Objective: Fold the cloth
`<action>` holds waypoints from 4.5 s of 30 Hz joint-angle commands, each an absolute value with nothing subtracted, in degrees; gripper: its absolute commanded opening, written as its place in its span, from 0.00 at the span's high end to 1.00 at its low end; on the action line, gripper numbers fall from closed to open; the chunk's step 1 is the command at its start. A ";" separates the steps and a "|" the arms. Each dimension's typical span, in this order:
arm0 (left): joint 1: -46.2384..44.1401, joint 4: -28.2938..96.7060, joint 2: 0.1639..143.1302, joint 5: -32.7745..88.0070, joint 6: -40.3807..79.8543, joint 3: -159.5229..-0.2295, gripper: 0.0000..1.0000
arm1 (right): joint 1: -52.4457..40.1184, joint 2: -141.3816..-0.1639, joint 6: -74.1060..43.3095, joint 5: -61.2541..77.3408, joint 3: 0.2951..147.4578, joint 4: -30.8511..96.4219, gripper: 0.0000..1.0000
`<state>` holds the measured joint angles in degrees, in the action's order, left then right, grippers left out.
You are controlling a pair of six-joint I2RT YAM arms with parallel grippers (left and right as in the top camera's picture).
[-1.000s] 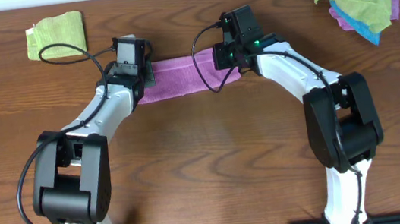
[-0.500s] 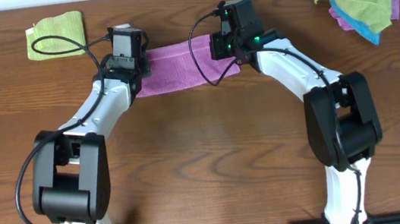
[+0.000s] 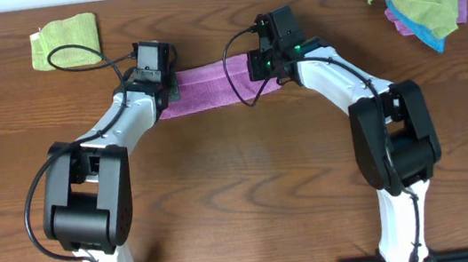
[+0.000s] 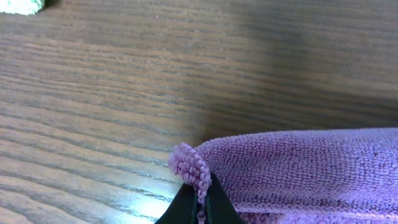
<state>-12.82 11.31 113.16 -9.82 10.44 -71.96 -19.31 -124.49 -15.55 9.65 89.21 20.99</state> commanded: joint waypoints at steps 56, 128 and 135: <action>-11.57 15.46 104.71 -14.06 8.78 -72.93 0.65 | -17.87 -112.77 -16.25 6.46 90.37 27.22 0.37; -11.60 11.55 115.70 -3.49 10.55 -70.26 0.94 | -18.09 -112.77 -16.25 6.46 90.37 29.67 0.39; -11.68 11.73 112.99 -2.96 10.55 -71.53 0.94 | -18.06 -112.77 -16.25 6.44 90.37 29.65 0.38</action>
<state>-11.77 11.62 115.39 -2.98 10.48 -70.48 -18.06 -114.67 -16.12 6.61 89.21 29.45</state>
